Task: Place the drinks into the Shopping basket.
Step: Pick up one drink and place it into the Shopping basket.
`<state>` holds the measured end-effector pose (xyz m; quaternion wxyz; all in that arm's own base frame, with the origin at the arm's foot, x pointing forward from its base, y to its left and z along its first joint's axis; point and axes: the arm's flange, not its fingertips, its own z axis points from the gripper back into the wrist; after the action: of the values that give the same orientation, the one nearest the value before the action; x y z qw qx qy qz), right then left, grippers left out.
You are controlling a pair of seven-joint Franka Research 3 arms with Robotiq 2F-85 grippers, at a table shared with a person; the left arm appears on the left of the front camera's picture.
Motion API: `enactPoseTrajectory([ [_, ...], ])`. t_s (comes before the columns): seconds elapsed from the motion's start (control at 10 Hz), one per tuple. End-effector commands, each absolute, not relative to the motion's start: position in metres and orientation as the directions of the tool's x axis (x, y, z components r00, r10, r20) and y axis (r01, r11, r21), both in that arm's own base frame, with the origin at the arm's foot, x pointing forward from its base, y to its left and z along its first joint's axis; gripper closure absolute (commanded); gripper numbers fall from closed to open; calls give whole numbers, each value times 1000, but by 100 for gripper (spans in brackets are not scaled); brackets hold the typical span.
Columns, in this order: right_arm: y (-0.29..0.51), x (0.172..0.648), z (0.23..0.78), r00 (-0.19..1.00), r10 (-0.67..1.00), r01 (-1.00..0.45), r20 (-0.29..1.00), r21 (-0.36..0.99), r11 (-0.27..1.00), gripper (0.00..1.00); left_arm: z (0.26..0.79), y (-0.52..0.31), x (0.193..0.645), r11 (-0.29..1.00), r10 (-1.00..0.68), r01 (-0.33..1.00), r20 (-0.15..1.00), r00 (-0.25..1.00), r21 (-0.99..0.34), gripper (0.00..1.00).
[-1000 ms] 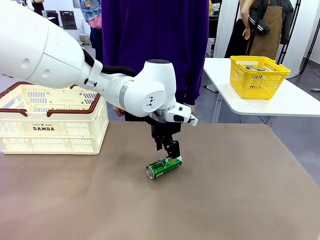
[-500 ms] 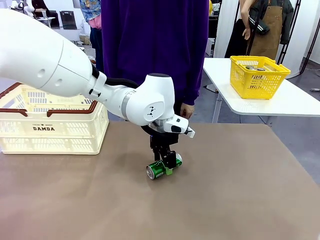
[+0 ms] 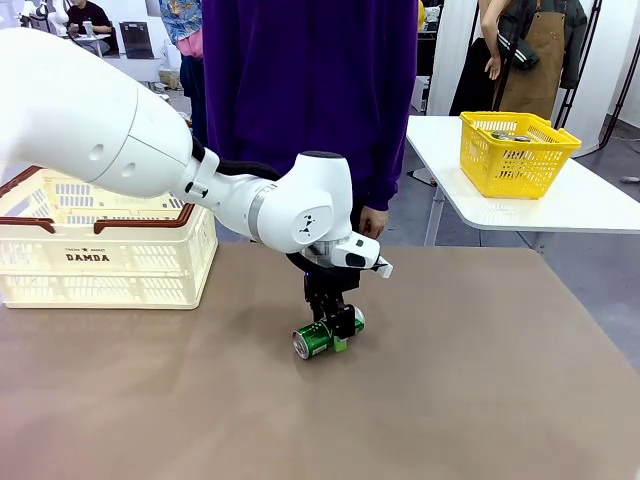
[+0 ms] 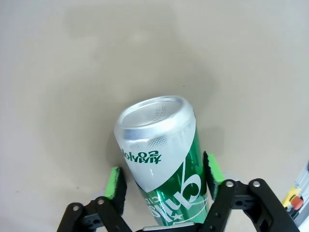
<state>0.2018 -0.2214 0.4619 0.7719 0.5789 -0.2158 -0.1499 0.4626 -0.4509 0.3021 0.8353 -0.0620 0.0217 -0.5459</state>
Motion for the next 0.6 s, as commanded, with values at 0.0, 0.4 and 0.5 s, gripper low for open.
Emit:
enactPoseTrajectory([
  [0.0,-224,203,464,857,-481,-54,187,959,278,0,304,-452,460,395,-918,913,4,397,-97,100],
  [0.4,-224,203,464,857,-481,-54,187,959,278,0,305,-451,460,409,-912,909,-7,410,-83,100],
  [0.5,-224,203,464,857,-481,-54,187,959,278,0,308,-450,459,415,-910,906,-7,415,-80,100],
])
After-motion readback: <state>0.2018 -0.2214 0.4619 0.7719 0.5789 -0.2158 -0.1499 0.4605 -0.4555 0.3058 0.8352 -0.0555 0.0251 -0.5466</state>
